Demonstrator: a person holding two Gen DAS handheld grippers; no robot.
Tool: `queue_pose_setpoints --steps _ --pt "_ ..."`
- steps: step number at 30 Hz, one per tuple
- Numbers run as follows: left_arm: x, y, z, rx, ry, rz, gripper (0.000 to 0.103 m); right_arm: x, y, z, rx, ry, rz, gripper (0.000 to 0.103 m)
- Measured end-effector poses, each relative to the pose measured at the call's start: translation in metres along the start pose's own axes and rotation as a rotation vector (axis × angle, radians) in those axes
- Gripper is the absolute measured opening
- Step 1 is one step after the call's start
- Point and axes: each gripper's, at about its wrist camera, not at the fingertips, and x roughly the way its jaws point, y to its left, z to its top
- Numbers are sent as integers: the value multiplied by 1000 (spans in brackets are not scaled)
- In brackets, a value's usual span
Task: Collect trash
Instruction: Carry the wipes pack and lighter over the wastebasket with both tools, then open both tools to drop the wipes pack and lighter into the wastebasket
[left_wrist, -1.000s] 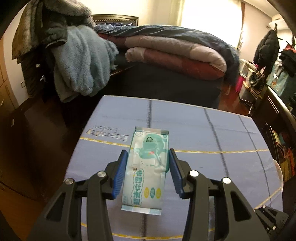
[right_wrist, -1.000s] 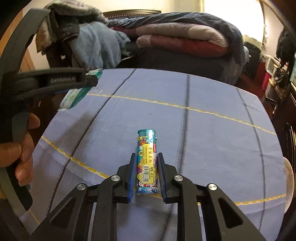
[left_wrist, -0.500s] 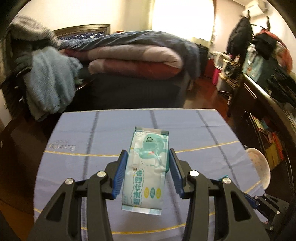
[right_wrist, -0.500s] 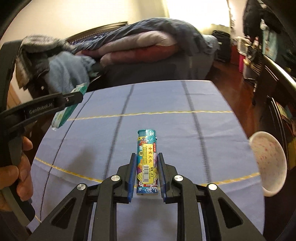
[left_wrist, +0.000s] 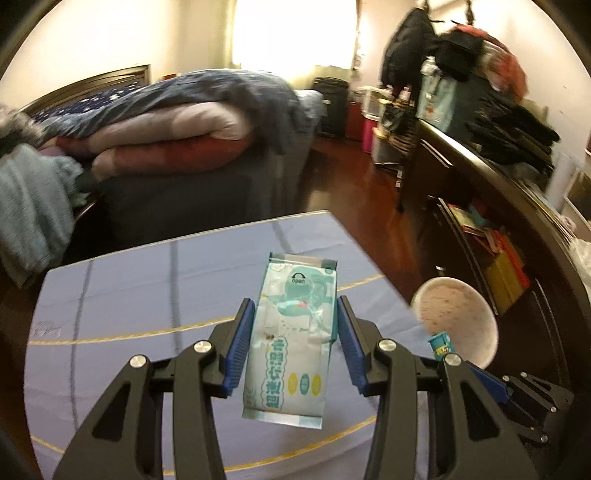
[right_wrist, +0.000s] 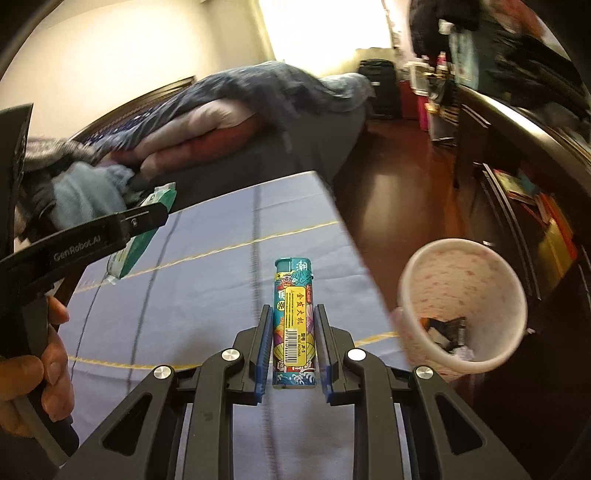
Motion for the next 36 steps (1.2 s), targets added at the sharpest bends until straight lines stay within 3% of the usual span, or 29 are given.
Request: queue_pose_setpoints --steps 14,22,28,36 --pt "47 -131 20 165 38 -197 45 -19 -117 15 182 -83 -169 22" --pt "87 -193 20 217 93 -303 45 -8 -163 17 231 -88 -249 22" --pt "126 -221 19 229 152 -331 46 18 -187 15 250 -57 -269 22" --pt "171 -230 12 209 220 -324 47 52 -206 11 255 -14 -302 23"
